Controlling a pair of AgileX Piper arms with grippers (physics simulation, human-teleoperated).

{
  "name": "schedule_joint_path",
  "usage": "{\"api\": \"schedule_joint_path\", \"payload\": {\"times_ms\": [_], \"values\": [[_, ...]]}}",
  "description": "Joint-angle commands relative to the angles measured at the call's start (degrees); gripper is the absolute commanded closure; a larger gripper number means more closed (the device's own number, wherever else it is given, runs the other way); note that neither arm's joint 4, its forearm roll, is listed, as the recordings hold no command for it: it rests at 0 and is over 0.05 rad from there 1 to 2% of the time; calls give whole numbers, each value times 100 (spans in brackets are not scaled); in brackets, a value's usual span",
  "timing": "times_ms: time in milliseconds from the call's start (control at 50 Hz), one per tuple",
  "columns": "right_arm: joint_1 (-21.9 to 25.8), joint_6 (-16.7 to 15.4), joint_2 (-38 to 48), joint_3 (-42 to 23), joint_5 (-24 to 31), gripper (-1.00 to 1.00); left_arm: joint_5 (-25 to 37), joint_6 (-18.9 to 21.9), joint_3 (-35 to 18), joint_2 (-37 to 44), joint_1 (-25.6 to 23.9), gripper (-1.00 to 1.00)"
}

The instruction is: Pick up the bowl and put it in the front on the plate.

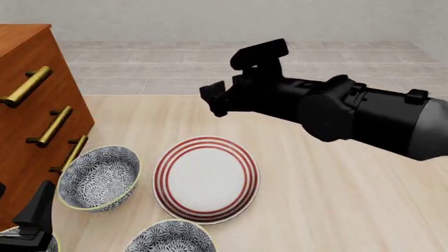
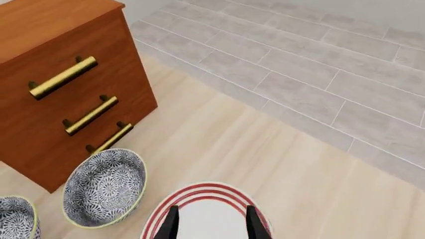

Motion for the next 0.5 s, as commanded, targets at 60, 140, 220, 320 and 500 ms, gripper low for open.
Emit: {"api": "schedule_joint_path", "payload": {"times_ms": [60, 140, 220, 320, 500], "values": [[239, 58, 523, -655, 284, -100, 0, 0, 0, 0, 0, -100], [269, 103, 701, -811, 286, -100, 0, 0, 0, 0, 0, -100], [287, 119, 819, -1011, 364, -100, 0, 0, 0, 0, 0, -100], [320, 266, 1100, -1445, 585, -100, 0, 0, 0, 0, 0, -100], [411, 402, 1428, -1971, 874, -100, 0, 0, 0, 0, 0, -100]]}}
